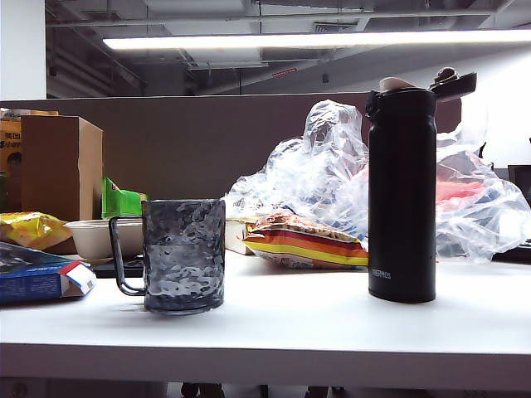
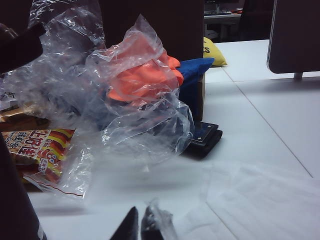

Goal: Pick up the black thermos, pour some water into the cup, then place the black thermos back on the table.

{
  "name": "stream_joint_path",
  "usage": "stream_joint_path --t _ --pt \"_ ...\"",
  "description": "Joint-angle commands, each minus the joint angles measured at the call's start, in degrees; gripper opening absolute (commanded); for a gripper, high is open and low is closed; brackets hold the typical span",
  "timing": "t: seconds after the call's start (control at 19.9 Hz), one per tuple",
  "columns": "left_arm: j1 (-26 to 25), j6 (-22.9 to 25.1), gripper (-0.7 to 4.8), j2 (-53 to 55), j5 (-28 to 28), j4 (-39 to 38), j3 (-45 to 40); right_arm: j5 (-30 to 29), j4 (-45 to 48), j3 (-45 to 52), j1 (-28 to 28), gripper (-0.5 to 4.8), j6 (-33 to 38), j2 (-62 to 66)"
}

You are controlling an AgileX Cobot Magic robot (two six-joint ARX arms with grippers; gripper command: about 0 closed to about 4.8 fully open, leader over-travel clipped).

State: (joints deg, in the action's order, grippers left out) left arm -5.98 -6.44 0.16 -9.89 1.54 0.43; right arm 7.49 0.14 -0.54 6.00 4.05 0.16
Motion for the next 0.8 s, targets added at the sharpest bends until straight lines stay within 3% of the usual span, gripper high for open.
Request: stream_joint_path --t 0.05,0.3,0.35,0.4,0.45,0.5,0.55,0.7,0.8 --pt "0.0 0.0 -0.05 0.1 0.0 0.8 0.1 -0.1 0.5 -0.3 0.0 0.22 -0.3 -0.1" --pt "0.0 0.0 -0.04 0.1 0.0 0.7 0.1 -0.1 0.7 -0.4 0.1 0.22 -0.2 -0.1" --pt "0.0 0.0 0.68 0.1 0.0 0.7 0.1 -0.1 0.6 -0.9 0.1 0.45 -0.2 -0.1" --pt "0.0 0.0 1.75 0.1 0.0 0.7 0.1 -0.1 0.6 -1.6 0.1 1.06 -0.2 -0.1" --pt "0.0 -0.4 3.27 0.1 0.0 0.7 0.2 -0.1 0.3 -2.6 0.1 2.06 -0.2 -0.1" --pt "0.0 -1.7 4.79 0.1 -0.3 0.8 0.2 -0.1 -0.5 -4.2 0.2 3.71 -0.2 -0.1" --pt "0.0 -3.8 4.79 0.1 -0.9 0.9 0.4 -0.2 -1.1 -6.0 0.3 4.79 -0.2 0.0" --pt "0.0 -11.7 4.79 0.1 -6.7 1.0 4.0 -3.5 -5.4 -13.6 1.3 4.79 -4.2 0.0" --pt "0.0 -13.5 4.79 0.1 -12.2 1.9 8.3 -5.0 -8.0 -18.1 2.2 4.79 -7.6 0.4"
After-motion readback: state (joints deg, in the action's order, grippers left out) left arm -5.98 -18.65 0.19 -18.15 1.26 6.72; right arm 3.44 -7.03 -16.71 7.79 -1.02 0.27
